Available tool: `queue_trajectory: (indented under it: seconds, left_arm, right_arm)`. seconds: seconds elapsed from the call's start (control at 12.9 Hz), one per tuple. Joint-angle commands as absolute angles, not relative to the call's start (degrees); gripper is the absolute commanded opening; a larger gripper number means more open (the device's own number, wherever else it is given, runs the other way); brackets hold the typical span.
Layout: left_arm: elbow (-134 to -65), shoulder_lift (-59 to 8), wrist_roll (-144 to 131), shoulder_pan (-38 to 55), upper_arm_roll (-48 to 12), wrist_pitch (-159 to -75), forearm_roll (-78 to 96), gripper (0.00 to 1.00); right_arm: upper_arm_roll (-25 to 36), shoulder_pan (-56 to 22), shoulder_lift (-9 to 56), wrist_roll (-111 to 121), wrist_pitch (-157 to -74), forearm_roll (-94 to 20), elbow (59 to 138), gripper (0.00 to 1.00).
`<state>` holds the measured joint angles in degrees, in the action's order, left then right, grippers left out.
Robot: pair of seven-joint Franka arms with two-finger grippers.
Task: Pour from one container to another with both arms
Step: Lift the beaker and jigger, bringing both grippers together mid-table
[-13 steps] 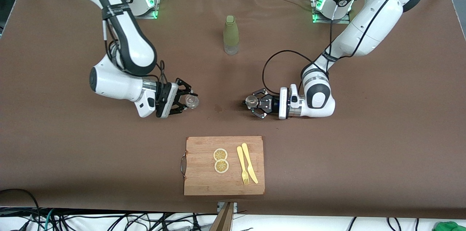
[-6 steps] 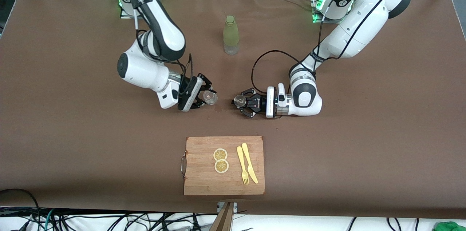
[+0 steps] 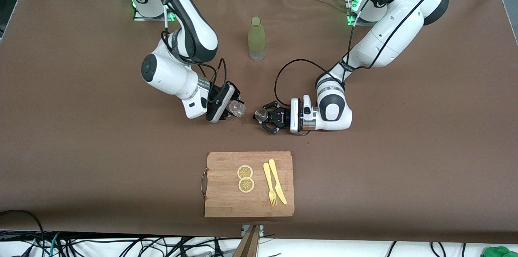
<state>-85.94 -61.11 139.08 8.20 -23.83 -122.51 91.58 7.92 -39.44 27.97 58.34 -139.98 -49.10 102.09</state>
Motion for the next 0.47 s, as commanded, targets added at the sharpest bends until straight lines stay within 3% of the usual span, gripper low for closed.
queue_trajectory:
  seconds: [0.0,0.39]
  left_arm:
    - [-83.4,-62.6,141.8,9.1,-24.1,-123.4,93.8,0.00]
    - [-80.4,-64.2,143.7,9.8,-24.1,-125.7,93.8,0.00]
  right_arm:
    - [11.1,-42.9,29.7,56.0,-140.3,-47.4,99.6,0.20]
    - [15.0,-47.4,31.3,55.9,-140.3,-47.2,98.4,0.20]
